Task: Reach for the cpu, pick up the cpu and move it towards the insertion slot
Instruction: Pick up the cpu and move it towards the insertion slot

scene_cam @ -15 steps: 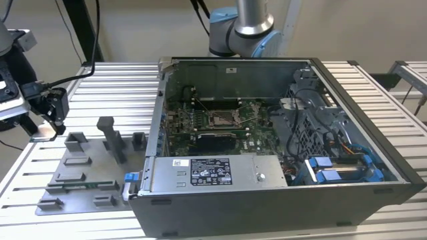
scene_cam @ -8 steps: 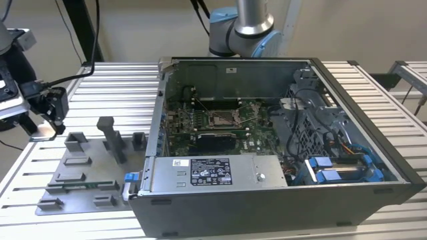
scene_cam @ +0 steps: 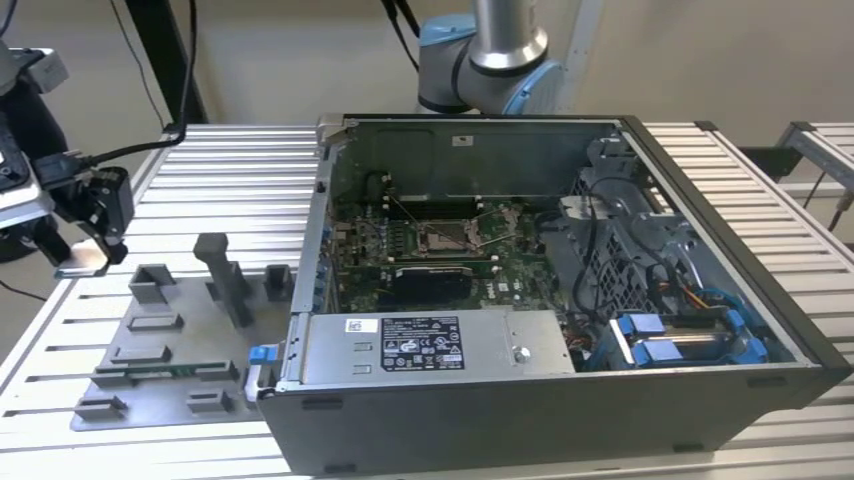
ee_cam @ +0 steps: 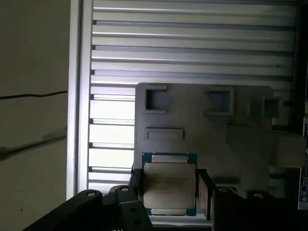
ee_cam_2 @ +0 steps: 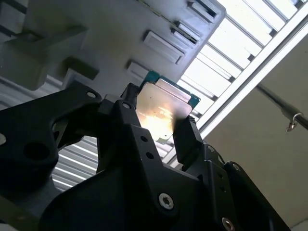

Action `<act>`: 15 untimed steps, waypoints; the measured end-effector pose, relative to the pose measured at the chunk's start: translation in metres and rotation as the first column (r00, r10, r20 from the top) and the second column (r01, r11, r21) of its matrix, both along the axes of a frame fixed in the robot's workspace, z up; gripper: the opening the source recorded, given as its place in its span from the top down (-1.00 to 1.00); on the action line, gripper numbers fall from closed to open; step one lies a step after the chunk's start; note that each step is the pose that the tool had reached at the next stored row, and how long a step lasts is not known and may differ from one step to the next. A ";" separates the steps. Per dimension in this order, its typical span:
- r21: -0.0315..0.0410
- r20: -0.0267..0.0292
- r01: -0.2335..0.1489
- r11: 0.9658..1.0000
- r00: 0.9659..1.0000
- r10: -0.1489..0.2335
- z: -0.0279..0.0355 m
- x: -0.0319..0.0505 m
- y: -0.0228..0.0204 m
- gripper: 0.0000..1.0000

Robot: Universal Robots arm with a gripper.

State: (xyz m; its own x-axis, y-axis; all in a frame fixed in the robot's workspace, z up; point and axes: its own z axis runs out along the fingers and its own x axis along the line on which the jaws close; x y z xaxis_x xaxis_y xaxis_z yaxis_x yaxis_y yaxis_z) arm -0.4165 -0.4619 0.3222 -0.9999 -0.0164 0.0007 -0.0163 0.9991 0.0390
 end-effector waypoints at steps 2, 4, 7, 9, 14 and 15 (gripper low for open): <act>0.000 0.000 0.000 1.000 1.000 0.000 0.0027 0.0000 0.0000 1.00; 0.000 0.000 0.000 1.000 1.000 0.000 0.0053 0.0000 0.0000 1.00; 0.000 0.000 0.000 1.000 1.000 0.000 0.0091 0.0000 0.0000 1.00; 0.000 0.000 0.000 1.000 1.000 0.000 0.0123 0.0000 0.0000 1.00; 0.000 0.000 0.000 1.000 1.000 0.000 0.0220 0.0000 0.0000 1.00; 0.000 0.000 0.000 1.000 1.000 0.000 0.0239 0.0000 0.0000 1.00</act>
State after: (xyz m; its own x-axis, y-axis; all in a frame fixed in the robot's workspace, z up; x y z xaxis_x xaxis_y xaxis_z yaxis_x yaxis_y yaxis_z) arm -0.4165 -0.4619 0.3461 -0.9999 -0.0164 0.0008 -0.0164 0.9991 0.0392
